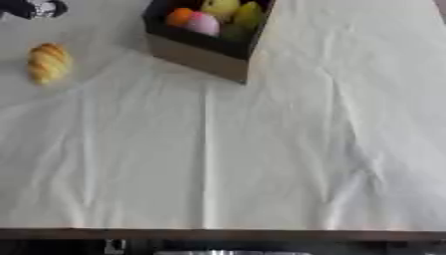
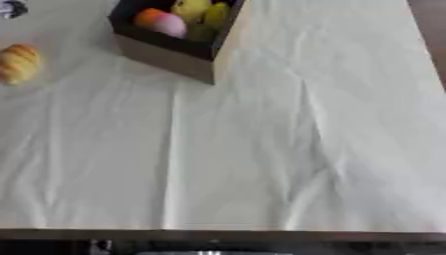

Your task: Pick up objects on the table and place them in the box.

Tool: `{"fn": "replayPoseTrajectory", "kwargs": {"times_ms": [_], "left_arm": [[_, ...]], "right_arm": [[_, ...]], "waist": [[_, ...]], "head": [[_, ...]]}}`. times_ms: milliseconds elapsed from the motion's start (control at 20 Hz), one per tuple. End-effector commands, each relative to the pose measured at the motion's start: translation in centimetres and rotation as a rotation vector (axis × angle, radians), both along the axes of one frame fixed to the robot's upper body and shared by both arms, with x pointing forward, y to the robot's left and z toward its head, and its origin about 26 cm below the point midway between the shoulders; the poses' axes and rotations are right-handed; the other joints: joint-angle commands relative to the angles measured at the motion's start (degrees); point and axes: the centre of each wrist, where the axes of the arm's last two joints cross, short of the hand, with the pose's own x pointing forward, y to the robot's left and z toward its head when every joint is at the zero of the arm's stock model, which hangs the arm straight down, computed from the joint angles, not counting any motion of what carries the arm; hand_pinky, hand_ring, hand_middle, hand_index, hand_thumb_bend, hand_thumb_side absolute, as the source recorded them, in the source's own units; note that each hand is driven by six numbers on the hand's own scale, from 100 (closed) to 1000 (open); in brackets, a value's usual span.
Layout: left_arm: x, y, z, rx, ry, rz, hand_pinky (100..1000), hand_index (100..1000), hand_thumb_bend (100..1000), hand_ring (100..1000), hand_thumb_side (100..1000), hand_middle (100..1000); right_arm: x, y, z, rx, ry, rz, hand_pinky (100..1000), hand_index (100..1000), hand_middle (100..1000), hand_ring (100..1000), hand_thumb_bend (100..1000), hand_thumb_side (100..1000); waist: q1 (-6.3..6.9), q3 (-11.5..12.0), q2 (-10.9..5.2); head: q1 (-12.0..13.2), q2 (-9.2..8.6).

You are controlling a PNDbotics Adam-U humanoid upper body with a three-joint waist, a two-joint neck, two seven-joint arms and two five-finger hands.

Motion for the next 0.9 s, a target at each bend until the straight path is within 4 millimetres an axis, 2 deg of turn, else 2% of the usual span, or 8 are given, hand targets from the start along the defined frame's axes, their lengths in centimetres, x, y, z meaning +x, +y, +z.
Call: {"fn": "replayPoseTrajectory", "kwargs": {"times_ms": [50, 400, 700, 900], "left_arm": [[-0.7, 2.5, 0.3, 0.04, 0.03, 0.09, 858, 914, 520, 903, 435, 835], [-0.6, 6.5, -6.2, 0.019, 0.162, 0.231, 861, 924, 539, 908, 436, 841], [0.5, 7.8, -8.0, -0.047, 0.143, 0.359, 846, 914, 514, 894, 428, 827], [2.0, 7.1, -9.0, -0.101, 0.152, 0.404, 835, 903, 497, 887, 440, 818]], "right_arm": [[-0.6, -0.3, 1.0, -0.023, -0.036, -0.02, 825, 779, 664, 714, 100, 619], [-0.5, -0.1, 0.7, -0.012, -0.024, -0.004, 826, 779, 664, 714, 100, 626], [-0.4, 0.0, 0.6, -0.005, -0.019, 0.002, 826, 778, 663, 714, 100, 633], [-0.4, 0.1, 0.6, -0.004, -0.019, 0.005, 826, 778, 663, 714, 100, 630]], "waist": [[0.62, 0.6, -1.66], [0.53, -0.3, -1.92], [0.42, -0.6, -1.91], [0.21, -0.6, -2.01]], "head": [[-0.3, 0.25], [1.2, 0.25], [1.6, 0.25], [1.8, 0.25]]}}
